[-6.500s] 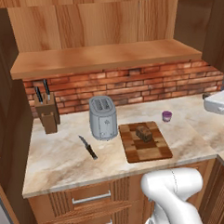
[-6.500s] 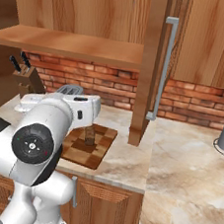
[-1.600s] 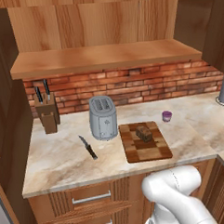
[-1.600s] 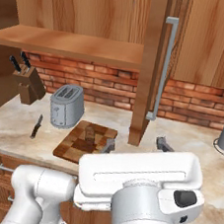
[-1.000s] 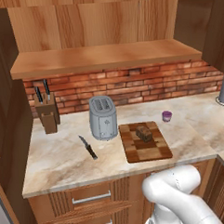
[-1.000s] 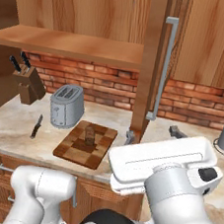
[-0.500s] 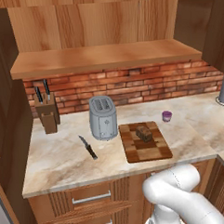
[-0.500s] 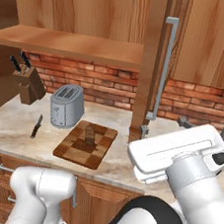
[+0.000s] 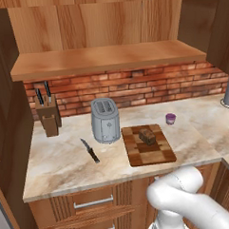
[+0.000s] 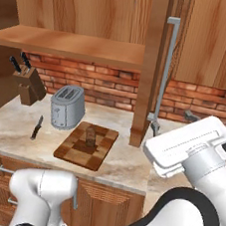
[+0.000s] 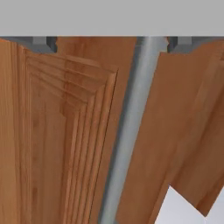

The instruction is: Pick the bread, place it on the cutting board, pick the jam, place it on the counter, and close the cabinet.

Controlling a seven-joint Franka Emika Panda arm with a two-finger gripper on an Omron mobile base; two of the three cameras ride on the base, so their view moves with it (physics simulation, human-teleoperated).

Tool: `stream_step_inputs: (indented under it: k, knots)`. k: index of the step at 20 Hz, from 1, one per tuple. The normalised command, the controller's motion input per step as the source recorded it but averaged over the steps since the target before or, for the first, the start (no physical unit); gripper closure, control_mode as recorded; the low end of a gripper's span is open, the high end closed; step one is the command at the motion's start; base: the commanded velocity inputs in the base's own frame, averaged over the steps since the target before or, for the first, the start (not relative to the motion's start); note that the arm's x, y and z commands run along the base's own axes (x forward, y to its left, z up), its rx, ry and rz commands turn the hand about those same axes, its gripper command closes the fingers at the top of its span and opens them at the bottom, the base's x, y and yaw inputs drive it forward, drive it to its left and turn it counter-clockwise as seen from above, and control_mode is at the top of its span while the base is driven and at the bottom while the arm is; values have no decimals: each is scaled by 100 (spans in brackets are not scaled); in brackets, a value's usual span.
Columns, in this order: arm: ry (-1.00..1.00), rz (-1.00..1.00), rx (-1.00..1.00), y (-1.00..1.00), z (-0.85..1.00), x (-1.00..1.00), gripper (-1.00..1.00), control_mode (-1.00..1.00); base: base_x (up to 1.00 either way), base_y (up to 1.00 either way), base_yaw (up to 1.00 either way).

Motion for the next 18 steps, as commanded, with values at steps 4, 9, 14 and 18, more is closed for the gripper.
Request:
stream_step_inputs:
  k: [4,9,14,18]
  knots:
    - [-4,13,0,-11,-4,31,-100,-100,0,0,0]
    - [-3,13,0,-9,-1,27,-100,-100,0,0,0]
    - [-1,11,0,-2,0,14,-100,-100,0,0,0]
    - [0,6,0,0,0,0,-100,-100,0,0,0]
